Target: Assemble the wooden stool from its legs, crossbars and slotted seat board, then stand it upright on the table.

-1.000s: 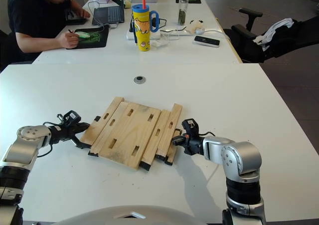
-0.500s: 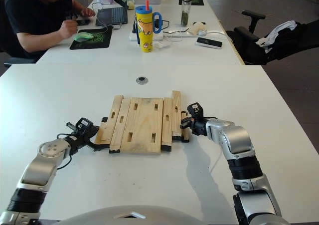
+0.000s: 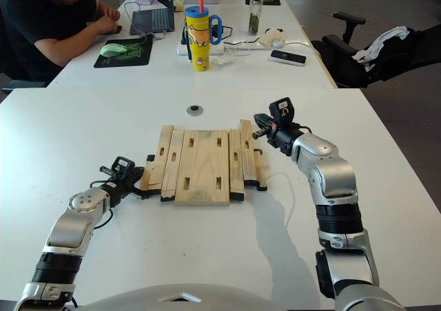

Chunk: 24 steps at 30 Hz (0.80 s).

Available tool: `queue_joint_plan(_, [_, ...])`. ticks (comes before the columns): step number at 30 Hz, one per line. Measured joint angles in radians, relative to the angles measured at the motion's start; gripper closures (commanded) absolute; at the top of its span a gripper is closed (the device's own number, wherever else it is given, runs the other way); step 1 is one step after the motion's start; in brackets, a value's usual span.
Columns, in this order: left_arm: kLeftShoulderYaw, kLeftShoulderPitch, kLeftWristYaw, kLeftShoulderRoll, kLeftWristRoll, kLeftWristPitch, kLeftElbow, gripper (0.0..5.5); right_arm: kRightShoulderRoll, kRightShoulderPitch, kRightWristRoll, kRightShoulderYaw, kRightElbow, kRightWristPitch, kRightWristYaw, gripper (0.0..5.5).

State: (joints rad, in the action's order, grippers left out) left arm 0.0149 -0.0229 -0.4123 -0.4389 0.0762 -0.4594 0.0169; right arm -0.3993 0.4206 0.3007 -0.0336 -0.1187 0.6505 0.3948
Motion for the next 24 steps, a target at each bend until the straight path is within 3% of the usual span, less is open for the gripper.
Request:
queue_joint_plan(2, [-0.019,0.006,-0.005,-0.001,0.011,0.006,0.001,5.45,0.02,-0.03,-0.002,-0.025,-0.023,-0.003,-0.04,5.5])
queue_joint_plan(6, [-0.108,0.035,0.035,0.04,0.058,0.073,-0.013,5.5,0.116,-0.203,0.0,-0.089,-0.038,0.051,-0.176,4.93])
queue_joint_plan(9, [-0.169,0.032,0.086,0.09,0.092,0.144,-0.013,5.05,0.161,-0.27,0.002,-0.101,-0.052,0.069,-0.206,4.48])
queue_joint_plan(18, [-0.305,0.023,0.141,0.187,0.229,0.266,0.03,3.68,0.146,-0.227,0.043,-0.106,-0.053,0.125,-0.148,3.07])
queue_joint_plan(24, [-0.287,-0.017,0.134,0.195,0.242,0.268,0.04,3.68,0.143,-0.228,0.05,-0.074,-0.021,0.164,-0.133,3.07])
